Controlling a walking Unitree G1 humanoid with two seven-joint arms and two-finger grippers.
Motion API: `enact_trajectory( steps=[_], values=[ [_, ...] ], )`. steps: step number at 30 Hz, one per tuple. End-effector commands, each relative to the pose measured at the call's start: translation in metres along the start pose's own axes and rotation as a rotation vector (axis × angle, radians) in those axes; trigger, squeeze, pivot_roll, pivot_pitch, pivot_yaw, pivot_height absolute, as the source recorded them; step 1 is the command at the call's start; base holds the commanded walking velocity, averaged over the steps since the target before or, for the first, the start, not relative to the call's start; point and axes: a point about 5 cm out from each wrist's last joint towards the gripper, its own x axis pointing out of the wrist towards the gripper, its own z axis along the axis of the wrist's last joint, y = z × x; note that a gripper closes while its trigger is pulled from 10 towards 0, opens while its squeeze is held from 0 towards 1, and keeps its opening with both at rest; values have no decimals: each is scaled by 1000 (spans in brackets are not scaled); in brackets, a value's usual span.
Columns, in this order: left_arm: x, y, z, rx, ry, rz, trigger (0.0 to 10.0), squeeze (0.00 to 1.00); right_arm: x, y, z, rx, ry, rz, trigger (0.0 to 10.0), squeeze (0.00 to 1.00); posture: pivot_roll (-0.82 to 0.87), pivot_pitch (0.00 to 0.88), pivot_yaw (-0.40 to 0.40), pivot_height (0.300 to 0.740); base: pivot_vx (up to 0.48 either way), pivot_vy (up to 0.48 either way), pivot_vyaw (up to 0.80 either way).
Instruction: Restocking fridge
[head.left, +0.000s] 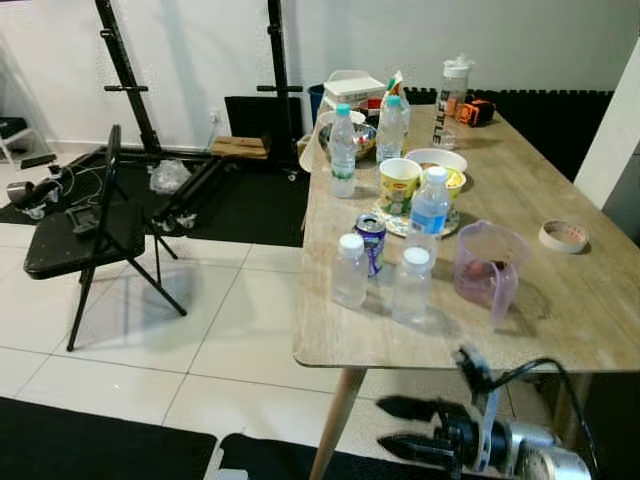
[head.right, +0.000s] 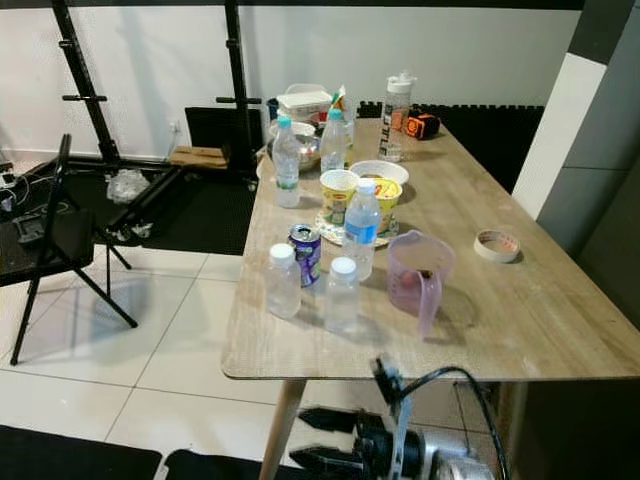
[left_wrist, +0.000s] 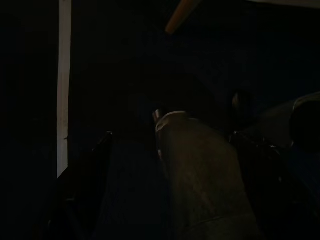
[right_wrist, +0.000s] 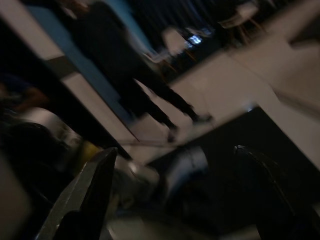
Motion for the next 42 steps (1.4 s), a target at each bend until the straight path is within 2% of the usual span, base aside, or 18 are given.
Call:
enact_trajectory(
  steps=[1,5,7,9,10,11,12,14,16,20,22,23,28,31,34,36,40,42],
  values=[
    [-1,3,-4,1,16,5,10000,0,6,6,9,-12,-25,61,10000,1000,-94,7,11,740,0,0,0],
    [-1,1,-4,0,15,1,10000,0,16,16,28,-48,-73,132,10000,1000,-94,7,11,740,0,0,0],
    [-1,1,-4,1,15,-2,10000,0,25,19,46,-92,-148,123,10000,1000,-95,9,10,740,0,0,0],
    [-1,1,-4,1,16,-2,10000,0,34,15,64,-163,-221,51,10000,1000,-95,9,10,740,0,0,0],
    [-1,1,-4,1,16,-2,10000,0,40,10,75,-208,-253,-8,10000,729,-94,11,11,740,0,0,0],
    [-1,1,-4,1,16,-3,10000,0,47,5,89,-263,-294,-81,10000,0,-94,11,11,740,0,0,0],
    [-1,1,-4,1,16,-3,10000,0,47,5,89,-263,-294,-81,10000,0,-94,11,11,740,0,0,0],
    [-1,1,-4,1,15,-4,10000,0,52,1,111,-324,-372,-162,10000,0,-94,11,11,740,0,0,0],
    [-1,1,-4,0,14,-4,10000,0,52,0,118,-335,-399,-192,10000,0,-94,11,11,740,0,0,0],
    [-1,2,-4,-3,13,-3,10000,0,47,-8,147,-451,-442,-398,10000,0,-87,10,10,740,0,0,0],
    [-1,2,-4,-4,14,-2,10000,0,45,-9,151,-472,-442,-439,10000,0,-87,10,10,740,0,0,0],
    [-1,2,-4,-6,14,-4,10000,0,38,-12,159,-536,-435,-527,10000,0,-88,7,7,740,0,0,0],
    [-1,1,-4,-7,13,-5,10000,0,27,-15,166,-566,-444,-597,10000,0,-89,8,5,740,0,0,0],
    [-1,0,-5,-9,15,-9,10000,0,15,-16,167,-613,-355,-646,10000,0,-89,8,5,740,0,0,0],
    [-1,0,-5,-9,15,-10,10000,0,13,-15,166,-625,-326,-646,10000,0,-89,8,5,740,0,0,0],
    [-1,-1,-5,-6,17,-14,10000,0,5,-19,162,-660,-219,-706,10000,0,-98,10,2,740,0,0,0],
    [-1,-1,-5,-5,17,-16,10000,0,4,-24,159,-681,-183,-757,10000,0,-95,9,2,740,0,0,0],
    [-1,-1,-5,-5,16,-16,10000,0,10,-31,156,-658,-189,-806,10000,0,-95,9,4,740,0,0,0]
  ],
)
